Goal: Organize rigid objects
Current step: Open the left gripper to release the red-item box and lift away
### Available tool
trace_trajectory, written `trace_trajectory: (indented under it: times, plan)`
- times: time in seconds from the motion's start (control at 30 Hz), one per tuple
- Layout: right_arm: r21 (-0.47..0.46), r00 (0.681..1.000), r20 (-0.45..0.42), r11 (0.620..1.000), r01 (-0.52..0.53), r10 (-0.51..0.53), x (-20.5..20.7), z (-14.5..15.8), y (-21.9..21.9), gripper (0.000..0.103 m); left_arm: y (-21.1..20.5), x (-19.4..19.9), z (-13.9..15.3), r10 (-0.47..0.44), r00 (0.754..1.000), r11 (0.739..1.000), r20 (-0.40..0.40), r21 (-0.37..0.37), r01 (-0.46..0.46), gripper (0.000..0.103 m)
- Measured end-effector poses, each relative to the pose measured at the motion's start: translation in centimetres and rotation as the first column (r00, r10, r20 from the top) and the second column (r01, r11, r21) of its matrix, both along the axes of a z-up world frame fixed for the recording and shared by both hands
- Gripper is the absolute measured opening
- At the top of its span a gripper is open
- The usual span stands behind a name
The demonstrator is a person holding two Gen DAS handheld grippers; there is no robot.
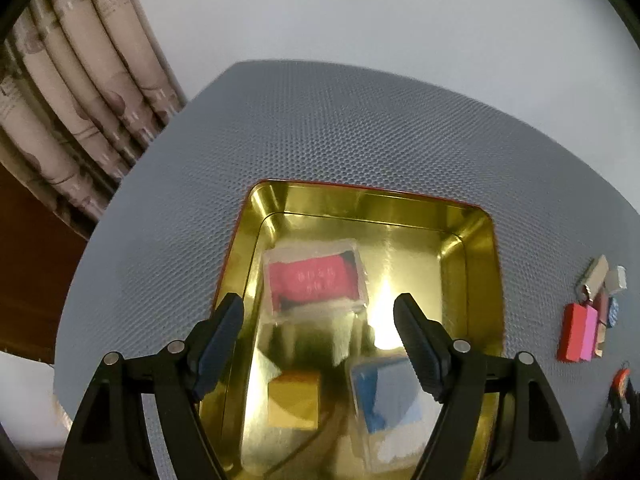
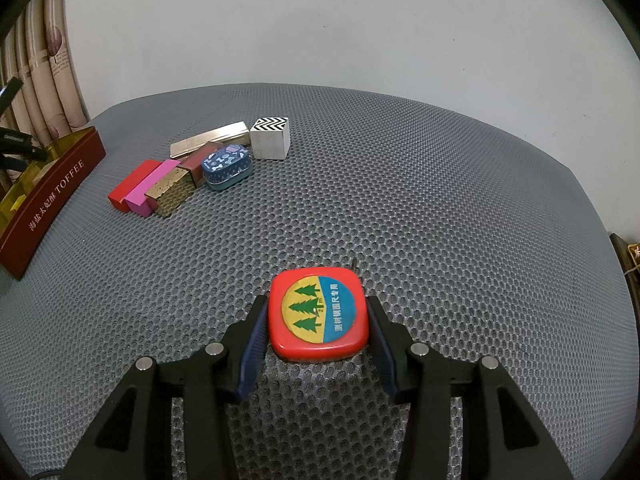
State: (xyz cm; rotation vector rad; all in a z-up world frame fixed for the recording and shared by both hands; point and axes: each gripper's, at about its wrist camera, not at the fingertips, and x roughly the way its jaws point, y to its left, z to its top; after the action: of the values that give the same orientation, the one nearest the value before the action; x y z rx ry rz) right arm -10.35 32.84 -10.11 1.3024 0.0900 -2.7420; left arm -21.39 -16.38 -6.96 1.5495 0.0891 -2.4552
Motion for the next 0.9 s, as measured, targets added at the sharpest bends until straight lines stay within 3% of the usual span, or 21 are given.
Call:
trace_trajectory:
  times: [0.2,0.53,0.73,0.9]
  plan:
    - [-0.002,1.000,0.000,1.000,0.001,-0.001,-0.2,-0.1,0.2,0.049,0.7,3.8,1.5,0.022,0.998,1.000,-0.056,0.020,-0.021,0.075]
    - [0.000,1.000,0.000,1.000,0.002,-0.002,-0.4,-0.2,1.5,0.048,1.1,10.5,2.7,0.072,0.984,0.991,-0.166,-0.096,-0.088,0.078]
    - [-0.002,1.000,0.001,1.000,0.001,-0.001,0.2,0.0,2.3,0.048,0.5,13.3,2.7,0.146,0.971,0.988,-0.189,-0.018,-0.152,0.079]
    - [0.006,1.000,0.011,1.000,0.021,-0.021,0.0,0.0,2.6,0.048,-0.1,15.0,2.5,0.184,0.961,0.981,-0.205,-0.017,-0.192,0.084]
